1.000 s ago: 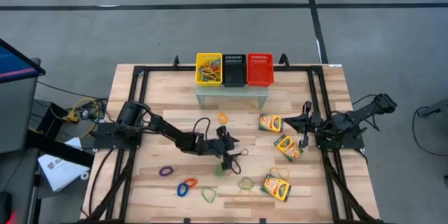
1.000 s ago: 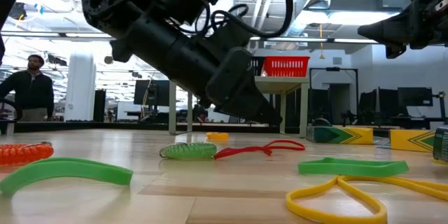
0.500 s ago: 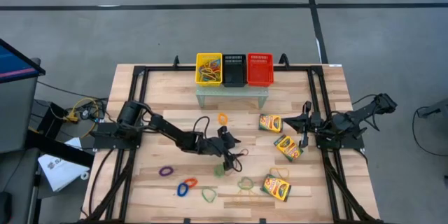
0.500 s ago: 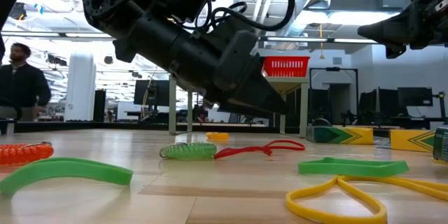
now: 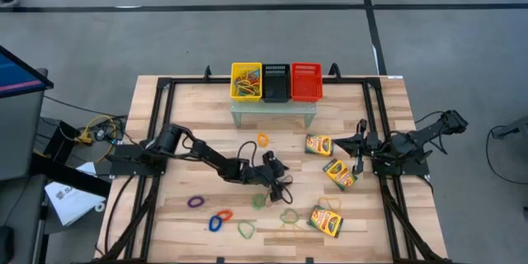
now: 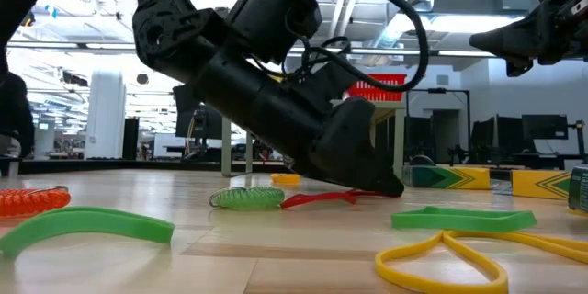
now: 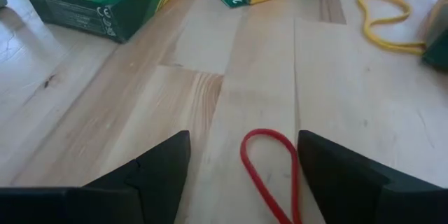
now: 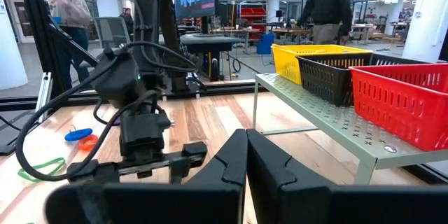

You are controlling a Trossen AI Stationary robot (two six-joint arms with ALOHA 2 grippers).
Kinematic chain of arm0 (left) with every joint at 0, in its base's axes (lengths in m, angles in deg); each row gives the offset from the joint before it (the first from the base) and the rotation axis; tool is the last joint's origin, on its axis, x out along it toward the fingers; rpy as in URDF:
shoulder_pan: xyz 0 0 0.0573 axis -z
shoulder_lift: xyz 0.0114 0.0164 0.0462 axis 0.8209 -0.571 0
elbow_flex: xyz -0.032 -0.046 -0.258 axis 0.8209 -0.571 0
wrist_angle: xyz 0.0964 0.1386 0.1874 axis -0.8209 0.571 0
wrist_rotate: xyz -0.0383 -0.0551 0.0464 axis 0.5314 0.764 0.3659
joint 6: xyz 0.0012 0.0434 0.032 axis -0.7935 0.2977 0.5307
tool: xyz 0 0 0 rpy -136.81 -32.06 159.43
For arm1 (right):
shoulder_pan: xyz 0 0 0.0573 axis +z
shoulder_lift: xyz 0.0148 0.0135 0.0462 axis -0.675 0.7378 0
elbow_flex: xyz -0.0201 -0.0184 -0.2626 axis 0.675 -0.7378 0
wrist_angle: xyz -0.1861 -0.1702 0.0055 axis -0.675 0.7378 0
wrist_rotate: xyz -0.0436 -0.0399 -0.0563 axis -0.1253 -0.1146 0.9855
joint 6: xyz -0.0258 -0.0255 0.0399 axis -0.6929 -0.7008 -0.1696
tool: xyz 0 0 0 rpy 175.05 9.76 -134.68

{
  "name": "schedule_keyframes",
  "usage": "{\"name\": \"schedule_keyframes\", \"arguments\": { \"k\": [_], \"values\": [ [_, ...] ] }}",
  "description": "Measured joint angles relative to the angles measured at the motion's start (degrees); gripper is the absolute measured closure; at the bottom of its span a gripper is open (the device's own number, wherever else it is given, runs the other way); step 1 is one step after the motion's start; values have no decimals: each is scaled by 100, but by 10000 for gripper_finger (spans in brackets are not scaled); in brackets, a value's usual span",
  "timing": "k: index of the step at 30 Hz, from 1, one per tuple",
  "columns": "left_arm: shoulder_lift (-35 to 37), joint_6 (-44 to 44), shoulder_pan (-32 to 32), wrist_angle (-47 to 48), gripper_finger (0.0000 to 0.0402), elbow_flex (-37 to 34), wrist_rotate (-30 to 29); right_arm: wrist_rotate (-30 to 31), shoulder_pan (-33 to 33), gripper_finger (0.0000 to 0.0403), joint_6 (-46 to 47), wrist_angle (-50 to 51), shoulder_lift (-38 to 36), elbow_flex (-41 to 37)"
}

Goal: Pick & Place Office Desk Supplies
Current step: Put the big red rubber band into the yellow bin on the shelf

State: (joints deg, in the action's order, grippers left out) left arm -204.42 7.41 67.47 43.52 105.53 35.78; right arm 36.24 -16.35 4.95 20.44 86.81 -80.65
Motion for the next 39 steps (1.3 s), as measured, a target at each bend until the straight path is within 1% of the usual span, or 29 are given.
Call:
{"name": "schedule_keyframes", "arguments": {
  "k": [3,5,11,15,21,23,28,32,37,39],
  "values": [
    [29,-14,0,296,153,17,-7,0,2,399,-12,0,0,0],
    [43,-33,15,423,172,15,-24,0,0,399,-12,0,0,2],
    [71,-302,-11,512,256,5,-28,0,1,399,-8,0,0,2],
    [79,-304,-15,544,315,0,-34,0,0,399,3,0,0,0],
    [84,-310,-7,534,387,0,39,0,2,399,6,0,0,0],
    [107,-288,-7,548,396,-7,52,0,2,399,8,0,0,0],
    [300,-160,0,681,396,-31,82,-1,1,399,8,1,0,2],
    [745,200,4,1062,396,-50,83,0,0,399,8,2,2,2],
    [1296,243,14,1553,388,-34,83,0,0,399,8,1,0,1],
    [1415,258,22,1693,389,-35,212,-2,1,399,8,2,0,2]
  ]
}}
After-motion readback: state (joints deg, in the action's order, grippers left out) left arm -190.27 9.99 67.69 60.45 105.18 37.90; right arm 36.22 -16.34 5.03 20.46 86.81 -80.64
